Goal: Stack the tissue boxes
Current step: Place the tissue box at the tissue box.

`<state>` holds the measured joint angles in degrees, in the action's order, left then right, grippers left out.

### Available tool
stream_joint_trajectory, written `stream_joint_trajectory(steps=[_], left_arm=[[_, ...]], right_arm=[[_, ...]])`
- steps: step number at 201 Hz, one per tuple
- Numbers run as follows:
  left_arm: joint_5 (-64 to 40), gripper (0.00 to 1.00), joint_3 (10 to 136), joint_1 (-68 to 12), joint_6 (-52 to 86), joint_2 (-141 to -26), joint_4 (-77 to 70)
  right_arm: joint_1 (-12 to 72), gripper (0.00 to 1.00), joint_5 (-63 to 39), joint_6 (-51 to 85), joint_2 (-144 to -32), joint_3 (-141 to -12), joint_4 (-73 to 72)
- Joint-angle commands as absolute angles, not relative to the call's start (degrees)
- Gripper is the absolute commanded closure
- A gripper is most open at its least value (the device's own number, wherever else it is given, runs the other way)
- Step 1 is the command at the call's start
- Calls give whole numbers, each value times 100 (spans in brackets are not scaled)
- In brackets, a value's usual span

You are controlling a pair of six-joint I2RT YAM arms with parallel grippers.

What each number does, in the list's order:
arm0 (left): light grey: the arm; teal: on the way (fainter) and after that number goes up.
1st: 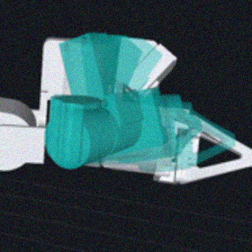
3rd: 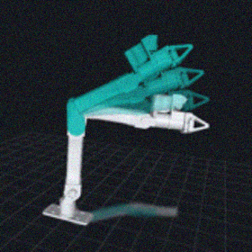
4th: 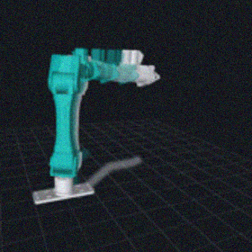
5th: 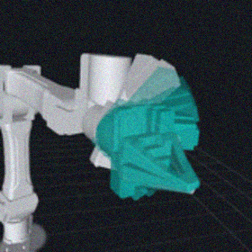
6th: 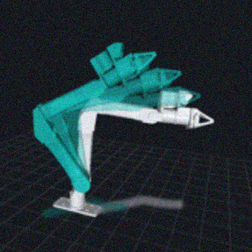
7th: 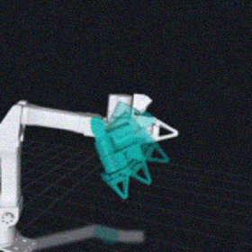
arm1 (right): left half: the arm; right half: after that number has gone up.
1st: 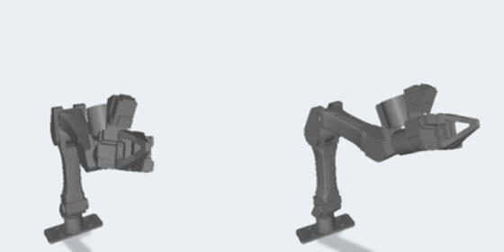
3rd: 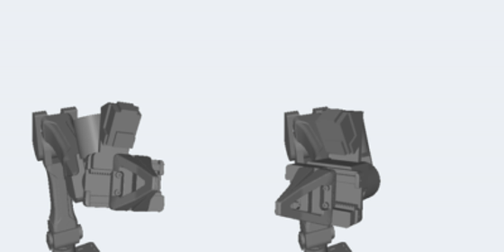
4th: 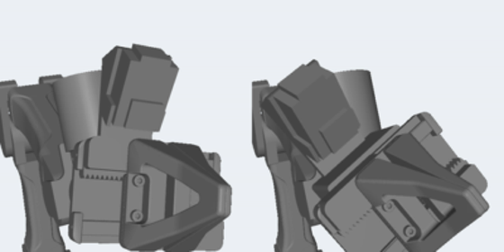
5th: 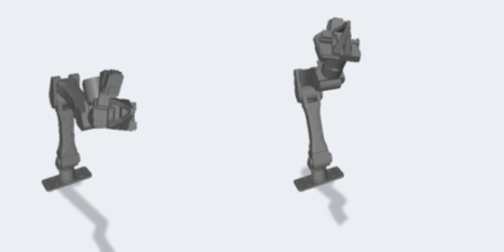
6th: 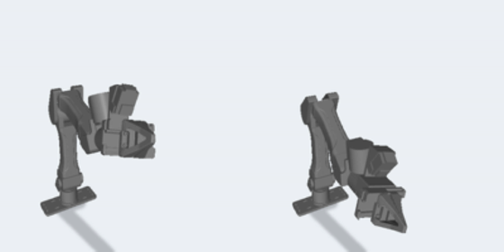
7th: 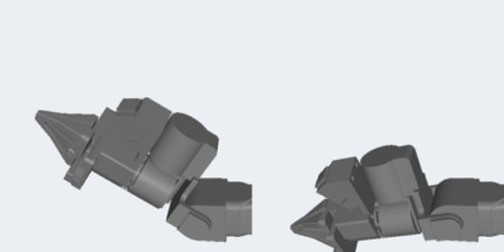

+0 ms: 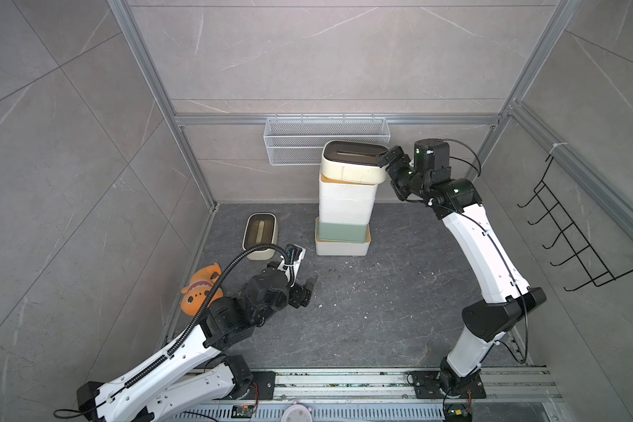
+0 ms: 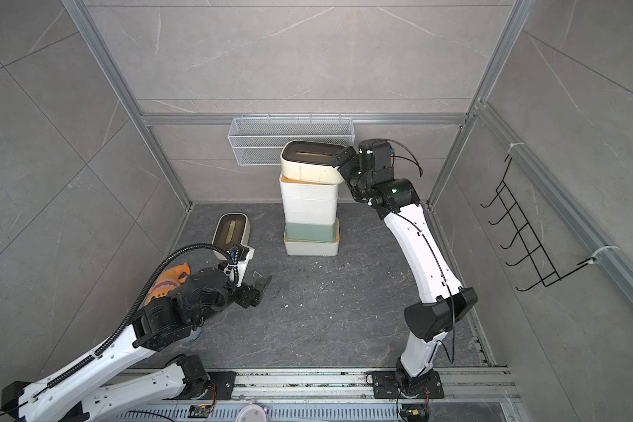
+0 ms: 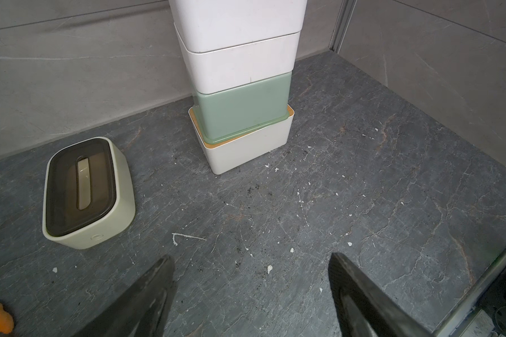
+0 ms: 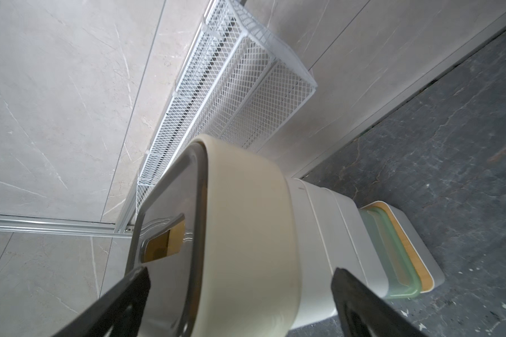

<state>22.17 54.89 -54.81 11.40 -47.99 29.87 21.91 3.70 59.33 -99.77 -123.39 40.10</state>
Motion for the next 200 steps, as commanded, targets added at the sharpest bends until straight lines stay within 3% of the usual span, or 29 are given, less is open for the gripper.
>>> stream_joint_trajectory(steps=[1, 33, 58, 90, 107, 136, 200], left_arm=[[2117, 15, 5831, -5447, 1358, -4915, 2703], [1972, 14, 6307, -5441, 1732, -5168, 2584], [1838, 11, 7019, -5307, 1964, -5620, 2737], [-38, 10, 7746, -4026, 2748, -6180, 2369], [-1048, 8, 8095, -3183, 3151, -6505, 2030], [-1765, 0, 9226, -2372, 3257, -7425, 2135], [-2913, 0, 11946, -1582, 3404, -9682, 2608]], right_arm=[[2162, 0, 581, 5570, -9628, -12233, 3907], [2098, 0, 599, 4858, -9368, -12131, 3813], [1725, 0, -78, 4468, -9089, -11528, 3148], [1239, 0, -1457, 4541, -8823, -10631, 1679], [1129, 0, -1735, 4596, -8987, -10861, 1694], [1088, 0, -2310, 4735, -9526, -11580, 1917], [1082, 0, -2649, 4985, -10184, -12477, 2377]])
